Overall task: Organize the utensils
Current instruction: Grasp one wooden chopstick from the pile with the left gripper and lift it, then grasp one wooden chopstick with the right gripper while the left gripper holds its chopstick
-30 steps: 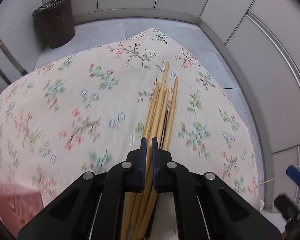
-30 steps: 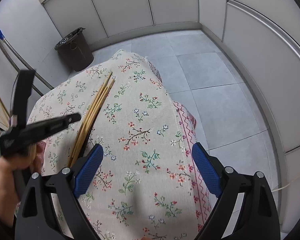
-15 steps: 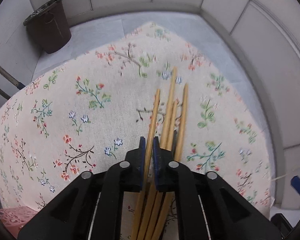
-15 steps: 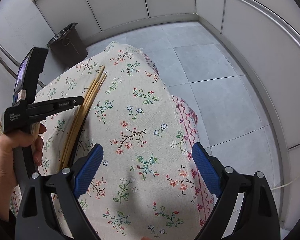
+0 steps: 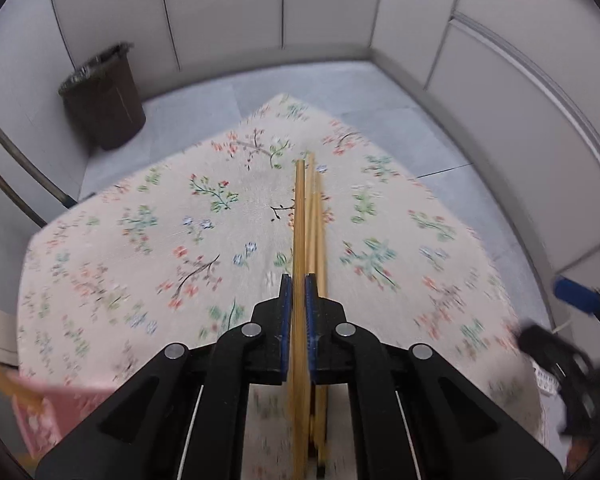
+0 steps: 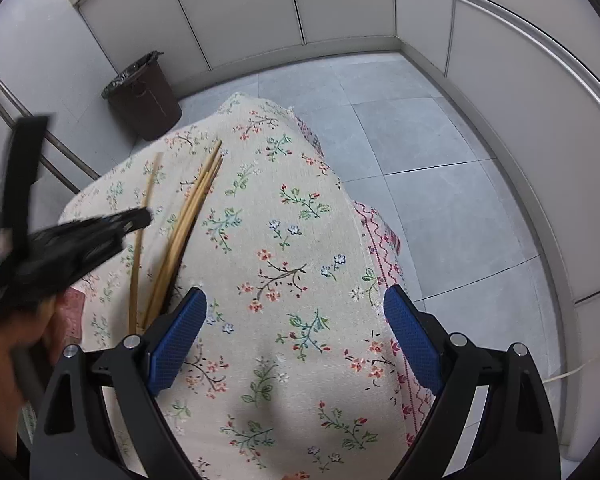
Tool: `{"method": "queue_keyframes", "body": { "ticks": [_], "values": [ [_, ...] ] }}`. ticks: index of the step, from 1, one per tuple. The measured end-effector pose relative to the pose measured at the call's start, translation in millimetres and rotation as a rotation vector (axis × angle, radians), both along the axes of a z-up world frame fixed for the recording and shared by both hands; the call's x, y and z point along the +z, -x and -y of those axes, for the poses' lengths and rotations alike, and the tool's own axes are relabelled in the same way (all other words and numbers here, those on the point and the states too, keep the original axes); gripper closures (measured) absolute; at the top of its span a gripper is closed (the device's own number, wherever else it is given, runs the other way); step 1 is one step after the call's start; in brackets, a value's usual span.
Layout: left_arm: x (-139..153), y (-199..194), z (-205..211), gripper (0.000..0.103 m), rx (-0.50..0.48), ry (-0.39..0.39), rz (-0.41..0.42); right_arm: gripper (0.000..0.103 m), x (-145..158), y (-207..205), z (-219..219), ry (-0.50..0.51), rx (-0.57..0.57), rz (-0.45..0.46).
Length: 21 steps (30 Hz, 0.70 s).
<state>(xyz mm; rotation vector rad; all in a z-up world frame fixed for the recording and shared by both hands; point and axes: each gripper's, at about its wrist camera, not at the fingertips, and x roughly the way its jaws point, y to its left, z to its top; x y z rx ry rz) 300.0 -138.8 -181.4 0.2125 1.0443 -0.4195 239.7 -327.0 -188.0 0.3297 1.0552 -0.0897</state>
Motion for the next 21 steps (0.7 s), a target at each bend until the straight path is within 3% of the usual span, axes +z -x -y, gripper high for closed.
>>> {"method": "queue_keyframes", "body": {
  "ticks": [8, 15, 21],
  "values": [
    [68, 90, -48, 0.097, 0.005, 0.151, 0.107, 0.018, 15, 2, -20, -0.028, 0.057, 0.043],
    [96, 148, -80, 0.097, 0.034, 0.127, 0.227, 0.043, 8, -35, -44, -0.131, 0.136, 0.054],
    [101, 149, -100, 0.097, 0.046, 0.150, 0.237, 0.071, -26, -77, -61, -0.203, 0.144, 0.001]
  ]
}}
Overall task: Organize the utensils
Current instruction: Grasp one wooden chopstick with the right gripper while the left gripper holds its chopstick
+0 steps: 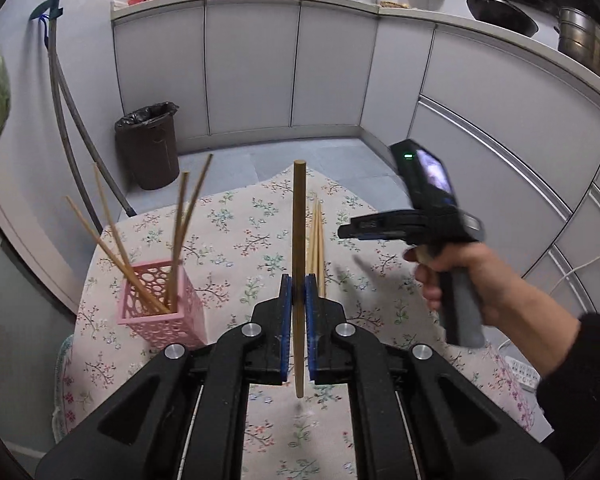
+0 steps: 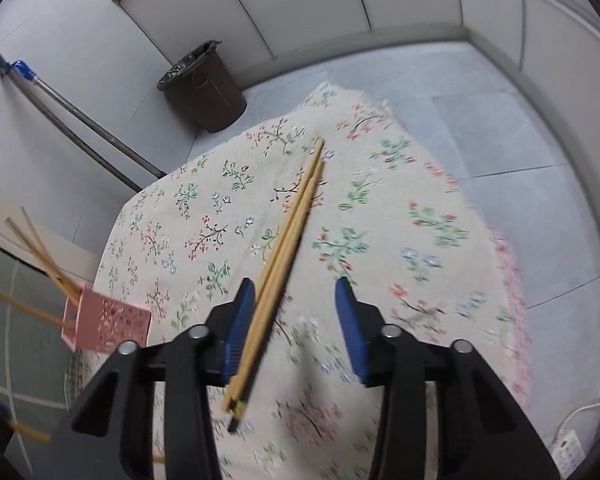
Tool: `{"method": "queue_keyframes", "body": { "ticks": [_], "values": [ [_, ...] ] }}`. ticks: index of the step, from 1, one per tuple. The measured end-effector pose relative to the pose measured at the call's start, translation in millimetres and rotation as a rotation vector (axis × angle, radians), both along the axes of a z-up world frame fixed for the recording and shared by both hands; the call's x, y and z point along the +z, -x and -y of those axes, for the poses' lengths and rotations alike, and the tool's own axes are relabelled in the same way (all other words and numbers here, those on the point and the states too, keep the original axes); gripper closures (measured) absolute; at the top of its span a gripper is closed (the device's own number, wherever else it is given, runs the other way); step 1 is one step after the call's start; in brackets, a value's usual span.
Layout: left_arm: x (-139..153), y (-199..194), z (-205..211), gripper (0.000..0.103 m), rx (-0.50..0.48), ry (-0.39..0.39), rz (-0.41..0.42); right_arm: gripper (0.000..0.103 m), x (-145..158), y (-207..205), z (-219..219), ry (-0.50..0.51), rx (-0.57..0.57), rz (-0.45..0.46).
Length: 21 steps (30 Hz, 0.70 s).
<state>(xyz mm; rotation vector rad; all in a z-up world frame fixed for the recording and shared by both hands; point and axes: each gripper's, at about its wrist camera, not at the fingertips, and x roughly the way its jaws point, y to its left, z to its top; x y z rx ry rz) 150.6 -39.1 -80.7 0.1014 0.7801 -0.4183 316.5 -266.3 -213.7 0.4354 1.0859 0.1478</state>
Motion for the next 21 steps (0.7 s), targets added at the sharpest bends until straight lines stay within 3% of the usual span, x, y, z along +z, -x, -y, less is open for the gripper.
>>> {"method": "queue_keyframes", "body": {
  "ticks": [6, 9, 13, 15, 21],
  "values": [
    [-6, -2, -19, 0.097, 0.001, 0.005, -0.022, 0.083, -29, -46, -13, -0.014, -0.026, -0.040],
    [-9, -2, -22, 0.097, -0.003, 0.008, -0.031, 0.090, -42, -53, -16, 0.041, -0.044, -0.083],
    [-9, -3, -27, 0.097, 0.003, 0.012, -0.032, 0.095, -44, -45, -11, 0.032, -0.050, -0.072],
    [-7, -3, -31, 0.097, 0.012, 0.017, -0.029, 0.103, -42, -38, -8, 0.031, -0.048, -0.070],
    [2, 0, -40, 0.097, 0.045, 0.043, -0.018, 0.103, -17, -9, -7, 0.052, -0.041, -0.039]
  ]
}}
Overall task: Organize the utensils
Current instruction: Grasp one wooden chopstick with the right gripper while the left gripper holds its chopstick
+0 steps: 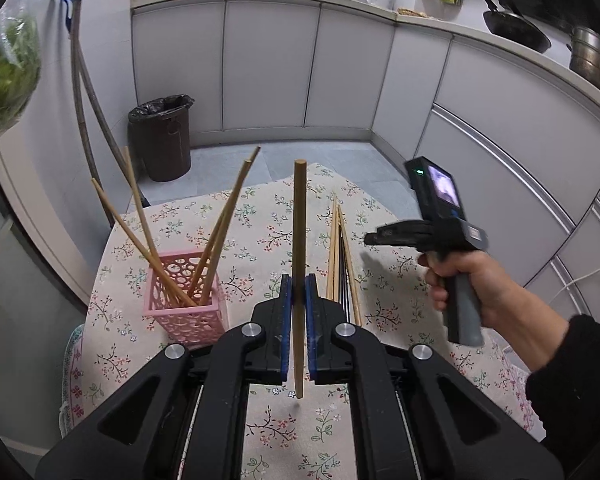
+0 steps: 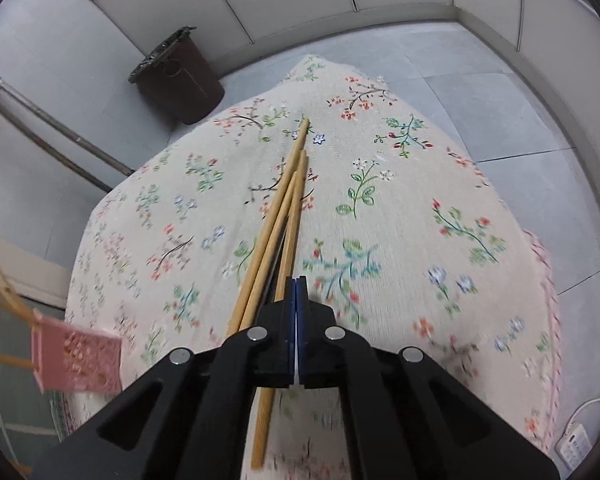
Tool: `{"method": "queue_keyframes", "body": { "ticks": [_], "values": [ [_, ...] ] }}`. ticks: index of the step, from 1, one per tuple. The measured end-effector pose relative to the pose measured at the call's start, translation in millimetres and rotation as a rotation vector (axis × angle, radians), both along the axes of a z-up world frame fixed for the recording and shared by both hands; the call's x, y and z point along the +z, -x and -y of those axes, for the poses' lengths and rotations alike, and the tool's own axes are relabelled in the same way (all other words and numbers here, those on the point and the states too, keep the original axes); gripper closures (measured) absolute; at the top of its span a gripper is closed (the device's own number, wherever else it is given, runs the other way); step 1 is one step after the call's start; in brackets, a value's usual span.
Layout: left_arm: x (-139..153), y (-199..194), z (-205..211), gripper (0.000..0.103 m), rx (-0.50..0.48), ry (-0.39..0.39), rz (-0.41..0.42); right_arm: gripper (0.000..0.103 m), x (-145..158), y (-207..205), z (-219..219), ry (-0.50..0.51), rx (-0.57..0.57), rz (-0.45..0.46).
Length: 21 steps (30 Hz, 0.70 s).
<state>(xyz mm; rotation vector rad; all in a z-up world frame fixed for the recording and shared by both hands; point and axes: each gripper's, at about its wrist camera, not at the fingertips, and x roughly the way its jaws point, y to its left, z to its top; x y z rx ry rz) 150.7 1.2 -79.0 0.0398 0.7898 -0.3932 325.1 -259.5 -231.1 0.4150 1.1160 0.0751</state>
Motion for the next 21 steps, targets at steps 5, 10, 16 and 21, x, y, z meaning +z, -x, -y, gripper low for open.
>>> {"method": "queue_keyframes", "body": {
  "ticks": [5, 10, 16, 21],
  "values": [
    [7, 5, 0, 0.097, -0.002, 0.046, -0.021, 0.097, 14, 12, -1, -0.022, 0.009, -0.022],
    [7, 10, 5, 0.097, -0.014, 0.016, 0.000, 0.069, 16, 3, -14, 0.016, 0.023, -0.023],
    [2, 0, -3, 0.097, 0.005, 0.015, -0.012, 0.091, -10, -33, -8, 0.043, -0.006, -0.065],
    [-5, -8, -4, 0.097, 0.009, 0.013, -0.027, 0.092, -27, -57, -2, -0.018, -0.039, -0.062]
  ]
}}
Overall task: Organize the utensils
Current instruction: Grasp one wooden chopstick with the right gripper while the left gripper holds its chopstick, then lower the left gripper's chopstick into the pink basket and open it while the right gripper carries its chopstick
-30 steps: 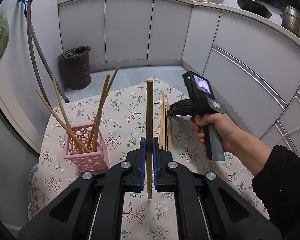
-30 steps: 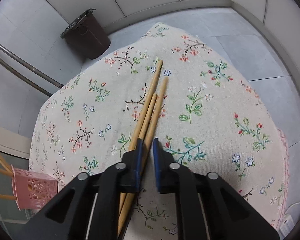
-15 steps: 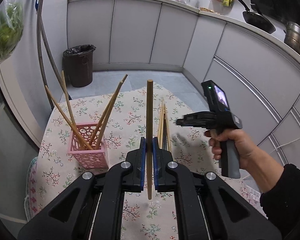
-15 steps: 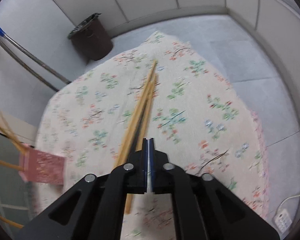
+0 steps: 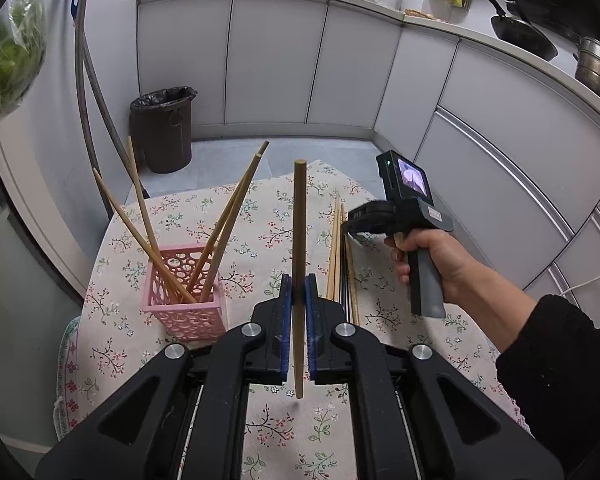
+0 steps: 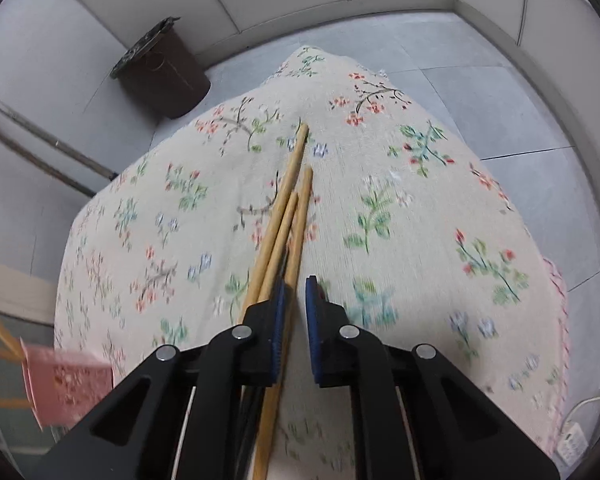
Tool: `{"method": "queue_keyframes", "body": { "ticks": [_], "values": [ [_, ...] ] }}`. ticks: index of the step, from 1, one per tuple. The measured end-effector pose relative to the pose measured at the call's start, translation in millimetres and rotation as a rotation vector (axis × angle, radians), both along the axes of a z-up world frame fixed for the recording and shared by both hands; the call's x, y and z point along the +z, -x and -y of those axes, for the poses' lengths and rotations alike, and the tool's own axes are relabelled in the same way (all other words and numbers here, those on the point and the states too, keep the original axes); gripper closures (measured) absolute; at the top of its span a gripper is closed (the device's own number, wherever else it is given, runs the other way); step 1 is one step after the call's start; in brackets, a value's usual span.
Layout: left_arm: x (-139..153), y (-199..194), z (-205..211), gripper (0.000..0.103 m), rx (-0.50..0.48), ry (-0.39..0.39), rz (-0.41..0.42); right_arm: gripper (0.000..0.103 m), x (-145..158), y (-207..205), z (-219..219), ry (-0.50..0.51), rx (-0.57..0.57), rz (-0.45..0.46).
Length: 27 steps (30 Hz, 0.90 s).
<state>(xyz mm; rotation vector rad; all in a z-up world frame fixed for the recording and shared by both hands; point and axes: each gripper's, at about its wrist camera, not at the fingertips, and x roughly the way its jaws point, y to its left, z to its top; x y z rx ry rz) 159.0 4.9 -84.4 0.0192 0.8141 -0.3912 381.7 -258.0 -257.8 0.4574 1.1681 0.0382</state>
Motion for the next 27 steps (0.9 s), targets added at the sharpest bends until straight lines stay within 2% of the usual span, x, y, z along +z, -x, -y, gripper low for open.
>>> {"method": "queue_keyframes", "body": {
  "ticks": [3, 8, 10, 14, 18, 21, 23, 27],
  "values": [
    [-2, -2, 0, 0.097, 0.001, -0.005, -0.006, 0.094, -3, -8, -2, 0.025, -0.001, -0.003],
    [1, -1, -1, 0.097, 0.008, 0.005, -0.003, 0.094, 1, -5, -22, 0.175, 0.065, -0.021],
    [3, 1, -2, 0.097, 0.007, 0.010, 0.004, 0.097, 8, 6, -23, 0.135, 0.065, -0.019],
    [9, 9, -5, 0.097, 0.008, 0.019, 0.018, 0.097, 37, 39, -13, 0.042, 0.055, 0.078],
    [20, 17, -9, 0.097, 0.019, 0.042, 0.040, 0.097, 69, 77, -17, 0.075, 0.089, 0.120],
    [35, 28, -13, 0.097, 0.031, 0.055, 0.086, 0.097, 92, 105, -18, 0.060, 0.081, 0.161],
    [44, 35, -16, 0.097, 0.047, 0.051, 0.123, 0.097, 117, 130, -20, 0.033, 0.072, 0.221],
    [52, 44, -23, 0.097, 0.084, 0.066, 0.147, 0.097, 155, 170, -27, 0.038, 0.077, 0.325]
  ]
}}
